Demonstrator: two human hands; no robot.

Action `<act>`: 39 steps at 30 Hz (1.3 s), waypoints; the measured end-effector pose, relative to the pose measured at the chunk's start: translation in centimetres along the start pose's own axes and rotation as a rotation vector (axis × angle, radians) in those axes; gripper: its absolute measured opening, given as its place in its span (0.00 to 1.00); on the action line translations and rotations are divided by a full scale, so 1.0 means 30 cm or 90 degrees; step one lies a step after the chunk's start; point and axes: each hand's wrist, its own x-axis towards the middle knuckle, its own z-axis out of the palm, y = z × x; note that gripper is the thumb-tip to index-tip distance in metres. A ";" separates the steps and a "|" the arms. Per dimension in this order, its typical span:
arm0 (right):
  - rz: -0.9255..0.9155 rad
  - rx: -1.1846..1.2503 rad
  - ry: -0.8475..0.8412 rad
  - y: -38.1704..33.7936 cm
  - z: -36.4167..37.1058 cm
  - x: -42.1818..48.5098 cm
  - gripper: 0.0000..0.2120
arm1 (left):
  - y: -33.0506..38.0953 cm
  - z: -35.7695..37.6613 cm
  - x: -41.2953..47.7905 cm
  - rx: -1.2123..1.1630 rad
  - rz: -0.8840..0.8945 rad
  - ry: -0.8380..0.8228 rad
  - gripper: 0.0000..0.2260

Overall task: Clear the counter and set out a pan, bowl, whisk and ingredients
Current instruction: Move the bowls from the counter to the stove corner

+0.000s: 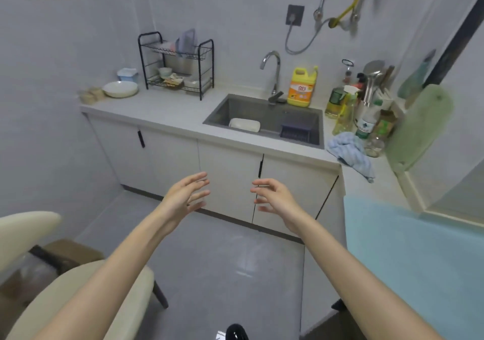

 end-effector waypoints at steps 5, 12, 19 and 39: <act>-0.027 -0.037 -0.098 -0.143 0.086 0.356 0.10 | 0.141 -0.112 0.249 -0.035 0.006 0.096 0.14; -0.048 -0.048 -0.193 -0.348 0.284 0.755 0.09 | 0.283 -0.324 0.521 -0.093 0.015 0.211 0.14; -0.030 -0.027 -0.260 -0.464 0.581 1.134 0.09 | 0.333 -0.632 0.816 -0.142 0.017 0.273 0.14; 0.105 0.058 -0.285 -0.774 1.378 2.159 0.12 | 0.628 -1.490 1.799 -0.233 -0.038 0.266 0.17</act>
